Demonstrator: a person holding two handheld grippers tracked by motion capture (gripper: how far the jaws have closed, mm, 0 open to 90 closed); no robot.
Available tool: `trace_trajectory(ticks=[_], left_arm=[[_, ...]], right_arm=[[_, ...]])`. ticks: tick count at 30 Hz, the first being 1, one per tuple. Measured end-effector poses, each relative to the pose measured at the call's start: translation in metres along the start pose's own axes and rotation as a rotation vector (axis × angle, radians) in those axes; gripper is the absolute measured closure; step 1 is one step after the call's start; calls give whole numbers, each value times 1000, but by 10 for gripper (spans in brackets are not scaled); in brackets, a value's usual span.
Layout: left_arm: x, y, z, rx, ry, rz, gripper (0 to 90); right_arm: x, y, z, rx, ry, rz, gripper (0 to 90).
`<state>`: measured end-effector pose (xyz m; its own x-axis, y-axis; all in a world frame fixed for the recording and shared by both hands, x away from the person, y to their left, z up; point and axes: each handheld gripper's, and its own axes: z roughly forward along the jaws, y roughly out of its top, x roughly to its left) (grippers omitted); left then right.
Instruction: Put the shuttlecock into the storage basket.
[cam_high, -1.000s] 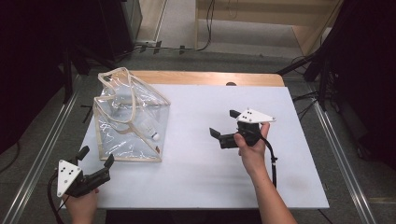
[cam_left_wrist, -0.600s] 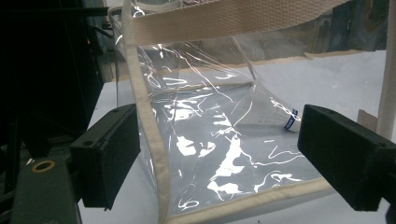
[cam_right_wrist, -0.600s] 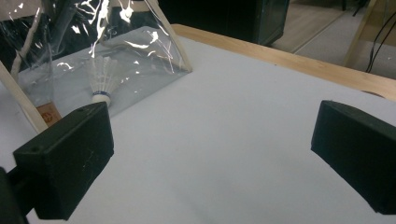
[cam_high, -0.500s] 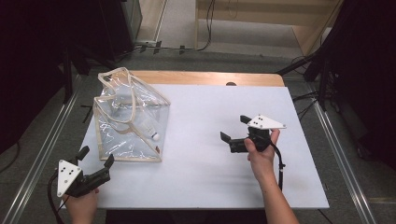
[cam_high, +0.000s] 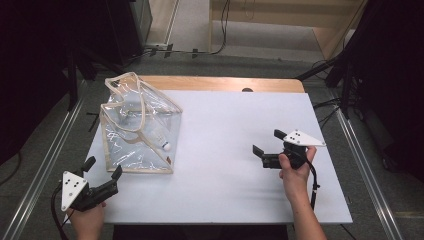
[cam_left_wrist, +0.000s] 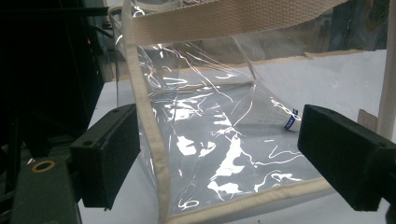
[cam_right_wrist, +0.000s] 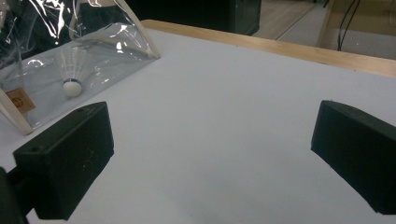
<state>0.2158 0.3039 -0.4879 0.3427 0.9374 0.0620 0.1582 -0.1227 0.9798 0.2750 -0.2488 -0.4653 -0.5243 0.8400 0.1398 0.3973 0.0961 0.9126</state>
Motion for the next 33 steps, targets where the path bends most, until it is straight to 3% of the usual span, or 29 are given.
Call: trace_trajectory(ticks=[15,33], left_arm=[[0,0,0,0,-2,0,137],[0,0,0,0,-3,-1,137]], right_arm=[[-19,-26,-23,18,-57,29,0],[-33,-44,-49,26,-97,49,0]])
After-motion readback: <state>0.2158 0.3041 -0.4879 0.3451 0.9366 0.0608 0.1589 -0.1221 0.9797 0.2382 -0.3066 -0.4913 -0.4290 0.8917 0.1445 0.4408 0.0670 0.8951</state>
